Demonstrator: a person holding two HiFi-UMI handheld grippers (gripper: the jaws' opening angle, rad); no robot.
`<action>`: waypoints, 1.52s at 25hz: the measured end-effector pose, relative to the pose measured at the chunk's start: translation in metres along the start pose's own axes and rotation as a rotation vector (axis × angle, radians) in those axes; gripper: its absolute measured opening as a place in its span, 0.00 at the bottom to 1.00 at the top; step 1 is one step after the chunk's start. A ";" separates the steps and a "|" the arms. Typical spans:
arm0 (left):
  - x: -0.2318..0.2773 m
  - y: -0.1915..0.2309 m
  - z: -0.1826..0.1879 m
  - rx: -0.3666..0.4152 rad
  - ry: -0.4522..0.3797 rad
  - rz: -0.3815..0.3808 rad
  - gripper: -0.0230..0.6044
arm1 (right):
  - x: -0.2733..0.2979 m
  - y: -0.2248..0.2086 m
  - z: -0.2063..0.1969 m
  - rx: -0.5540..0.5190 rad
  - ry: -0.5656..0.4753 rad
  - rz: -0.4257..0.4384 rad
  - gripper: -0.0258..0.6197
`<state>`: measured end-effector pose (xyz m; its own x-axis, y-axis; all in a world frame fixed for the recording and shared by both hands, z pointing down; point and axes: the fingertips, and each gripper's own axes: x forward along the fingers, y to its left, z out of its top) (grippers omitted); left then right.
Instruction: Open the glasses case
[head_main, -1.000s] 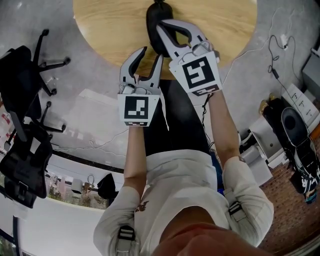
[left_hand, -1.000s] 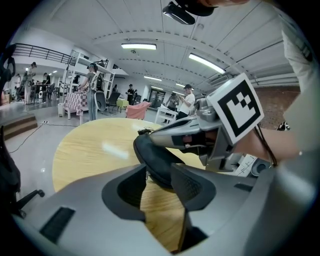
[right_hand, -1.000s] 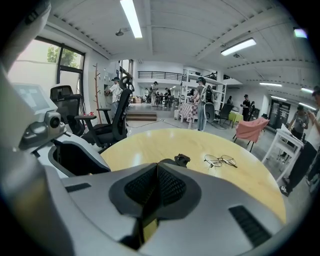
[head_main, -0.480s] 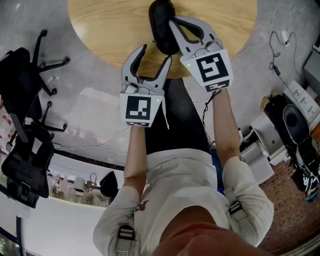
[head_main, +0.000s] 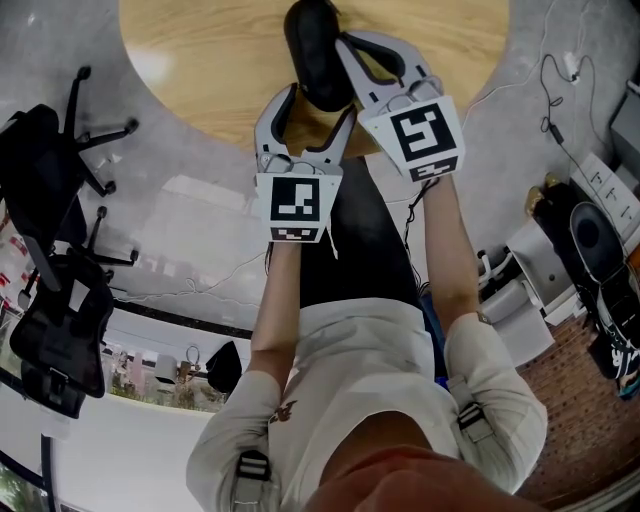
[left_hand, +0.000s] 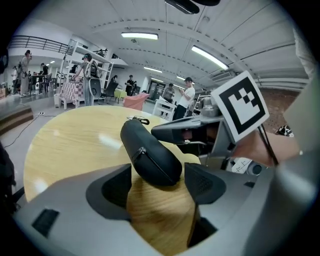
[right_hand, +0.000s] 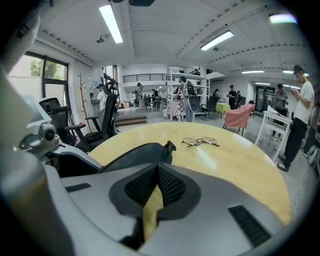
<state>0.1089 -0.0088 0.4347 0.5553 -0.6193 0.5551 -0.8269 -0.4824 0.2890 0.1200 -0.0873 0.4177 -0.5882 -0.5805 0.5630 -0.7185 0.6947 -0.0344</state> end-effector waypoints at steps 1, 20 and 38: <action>0.002 0.000 0.000 0.001 0.005 0.007 0.57 | 0.000 -0.001 -0.001 0.005 -0.001 0.000 0.07; 0.002 0.013 0.024 0.117 0.033 0.037 0.53 | -0.004 0.009 -0.014 -0.003 0.057 0.072 0.07; -0.040 0.043 0.031 0.184 -0.006 -0.008 0.51 | -0.023 0.082 0.070 -0.195 -0.034 0.330 0.08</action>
<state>0.0542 -0.0239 0.4013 0.5631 -0.6180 0.5486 -0.7923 -0.5924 0.1459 0.0479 -0.0468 0.3439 -0.7901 -0.3237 0.5205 -0.4062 0.9124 -0.0492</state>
